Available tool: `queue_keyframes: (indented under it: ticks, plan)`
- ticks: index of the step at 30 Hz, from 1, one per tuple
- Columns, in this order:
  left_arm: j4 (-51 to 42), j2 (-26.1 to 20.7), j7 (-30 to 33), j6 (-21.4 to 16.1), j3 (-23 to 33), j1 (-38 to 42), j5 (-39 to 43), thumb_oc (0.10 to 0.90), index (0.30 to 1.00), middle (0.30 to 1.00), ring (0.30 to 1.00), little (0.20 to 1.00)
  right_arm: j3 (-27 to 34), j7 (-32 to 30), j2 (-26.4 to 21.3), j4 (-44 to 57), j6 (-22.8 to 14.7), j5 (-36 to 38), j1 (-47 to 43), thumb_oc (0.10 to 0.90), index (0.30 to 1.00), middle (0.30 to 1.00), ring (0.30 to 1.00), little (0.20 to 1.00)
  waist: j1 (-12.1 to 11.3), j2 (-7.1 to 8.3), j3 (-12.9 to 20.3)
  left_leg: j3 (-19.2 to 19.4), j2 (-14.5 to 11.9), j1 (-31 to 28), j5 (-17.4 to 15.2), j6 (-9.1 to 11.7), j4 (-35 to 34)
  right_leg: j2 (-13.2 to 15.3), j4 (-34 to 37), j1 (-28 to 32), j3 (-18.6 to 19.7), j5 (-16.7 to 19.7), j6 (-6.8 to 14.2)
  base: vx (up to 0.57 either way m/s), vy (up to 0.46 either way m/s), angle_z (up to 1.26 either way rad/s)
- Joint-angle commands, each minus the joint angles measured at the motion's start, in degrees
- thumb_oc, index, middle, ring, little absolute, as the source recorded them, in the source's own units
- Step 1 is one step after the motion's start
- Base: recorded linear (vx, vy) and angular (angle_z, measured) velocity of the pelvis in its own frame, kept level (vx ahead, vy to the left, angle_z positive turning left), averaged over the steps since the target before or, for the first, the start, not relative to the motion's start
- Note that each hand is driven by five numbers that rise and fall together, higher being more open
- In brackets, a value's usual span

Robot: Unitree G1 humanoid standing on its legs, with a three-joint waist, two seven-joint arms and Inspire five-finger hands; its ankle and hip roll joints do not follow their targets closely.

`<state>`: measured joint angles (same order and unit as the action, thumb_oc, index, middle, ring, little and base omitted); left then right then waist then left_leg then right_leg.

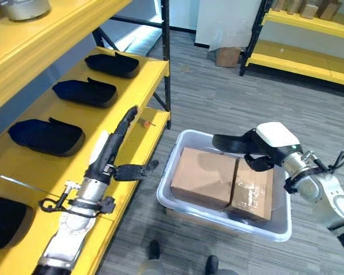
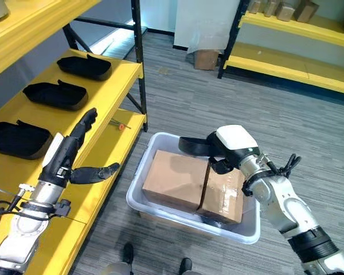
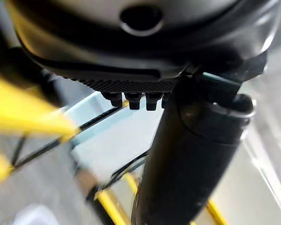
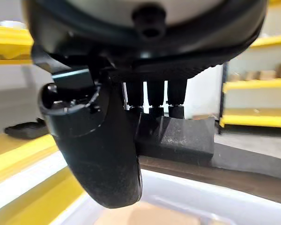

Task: Move parts from the plastic box to the shelf.

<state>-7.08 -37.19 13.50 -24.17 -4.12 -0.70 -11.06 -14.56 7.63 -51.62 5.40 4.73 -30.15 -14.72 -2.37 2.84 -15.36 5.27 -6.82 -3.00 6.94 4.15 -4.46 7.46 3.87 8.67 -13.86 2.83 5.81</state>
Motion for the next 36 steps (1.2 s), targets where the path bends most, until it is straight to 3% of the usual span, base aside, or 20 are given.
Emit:
queue_keyframes:
  ticks: [1,5,11,16,18,25,27,28,30,34,36]
  plan:
    - [-2.37,-1.67,10.93,-6.14,-2.67,6.37,-8.20,0.900,1.000,1.000,1.000,1.000,-0.09,-1.07,-3.99,3.72,2.98,2.63,-7.54,0.400,0.300,0.300,0.300,0.300,1.92,1.41,7.93,4.31,-2.11,-2.45,-5.01,1.12,-0.34,0.67,-2.94,-1.18,3.69,-3.88,1.55,-0.01,0.012,-0.15]
    - [-1.30,-2.81,13.63,-5.64,-4.99,9.18,-11.46,0.900,1.000,1.000,1.000,1.000,-0.54,0.14,-3.70,3.50,3.53,4.95,-8.96,0.400,0.300,0.300,0.300,0.300,3.28,1.32,8.50,5.29,-2.30,-3.47,-5.51,1.21,-0.39,0.74,-2.23,-0.94,4.67,-3.31,1.87,-0.04,0.015,-0.16]
    - [-0.52,-1.94,7.62,-6.06,-8.57,12.05,-7.65,0.900,1.000,1.000,1.000,1.000,-1.84,-1.30,-1.19,1.91,4.15,3.41,-13.92,0.400,0.300,0.300,0.300,0.300,3.72,1.12,9.09,5.82,-2.33,-4.40,-5.93,1.34,-0.52,0.88,-1.00,-0.46,5.34,-2.43,2.23,-0.03,0.002,-0.13]
    - [-1.04,-0.73,-0.15,-5.34,-11.30,13.31,-1.11,0.900,1.000,1.000,1.000,1.000,-3.17,-7.03,0.98,0.63,1.21,-4.44,-19.77,0.400,0.300,0.300,0.300,0.300,3.57,0.49,9.61,5.87,-2.39,-4.79,-6.19,1.42,-0.52,0.82,-0.51,-0.28,5.79,-2.33,2.30,-0.02,0.016,-0.08]
    - [-1.56,-0.13,-3.97,-4.50,-12.16,12.82,2.84,0.900,1.000,1.000,1.000,1.000,-3.42,-12.15,2.60,0.96,-1.58,-10.07,-21.32,0.400,0.300,0.300,0.300,0.300,3.21,-0.03,9.83,5.93,-2.41,-4.86,-6.35,1.43,-0.50,0.89,-0.25,-0.19,5.81,-2.33,2.39,0.00,0.000,0.00]
    - [-3.18,-0.46,-10.74,-5.02,-12.91,11.77,8.14,0.900,1.000,1.000,1.000,1.000,-5.72,-15.88,2.87,0.62,-5.31,-17.04,-23.91,0.400,0.300,0.300,0.300,0.300,2.10,-0.58,10.27,5.72,-2.33,-4.82,-6.49,1.42,-0.54,1.12,0.20,-0.01,5.23,-2.28,2.54,0.00,0.001,0.00]
    - [-3.25,-0.94,-10.43,-5.15,-13.17,11.95,7.40,0.900,1.000,1.000,1.000,1.000,-7.25,-14.67,2.21,0.83,-5.85,-16.69,-25.15,0.400,0.300,0.300,0.300,0.300,1.93,-0.62,10.31,5.64,-2.34,-4.69,-6.44,1.44,-0.54,1.18,0.17,-0.11,5.08,-2.30,2.55,0.00,0.000,0.00]
    - [-3.26,-1.73,-9.80,-5.34,-13.04,12.09,6.94,0.900,1.000,1.000,1.000,1.000,-9.17,-11.92,1.28,1.97,-7.49,-15.52,-26.32,0.400,0.300,0.300,0.300,0.300,1.86,-0.59,10.36,5.53,-2.32,-4.59,-6.40,1.43,-0.54,1.19,0.07,-0.26,5.09,-2.34,2.50,0.00,0.000,0.00]
    - [-3.18,-2.16,-9.29,-5.22,-12.83,12.27,6.16,0.900,1.000,1.000,1.000,1.000,-10.94,-8.18,0.52,3.86,-7.30,-13.51,-26.42,0.400,0.300,0.300,0.300,0.300,1.92,-0.52,10.37,5.57,-2.39,-4.56,-6.38,1.42,-0.54,1.22,-0.01,-0.35,5.05,-2.33,2.46,0.00,0.000,0.00]
    - [-2.85,-2.58,-6.62,-4.70,-11.48,11.95,3.89,0.900,1.000,1.000,1.000,1.000,-14.34,2.05,-0.93,8.23,-1.27,-9.09,-25.46,0.400,0.300,0.300,0.300,0.300,2.40,-0.33,10.22,5.89,-2.69,-4.52,-6.16,1.52,-0.54,1.27,-0.09,-0.56,5.24,-2.20,2.39,0.00,0.000,0.00]
    - [-2.63,-3.02,-4.62,-4.75,-10.90,11.76,1.56,0.900,1.000,1.000,1.000,1.000,-14.84,3.45,-1.23,9.49,0.19,-8.89,-24.43,0.400,0.300,0.300,0.300,0.300,2.68,-0.28,10.17,6.03,-2.78,-4.58,-6.09,1.55,-0.54,1.26,-0.22,-0.66,5.31,-2.16,2.32,0.00,0.000,0.00]
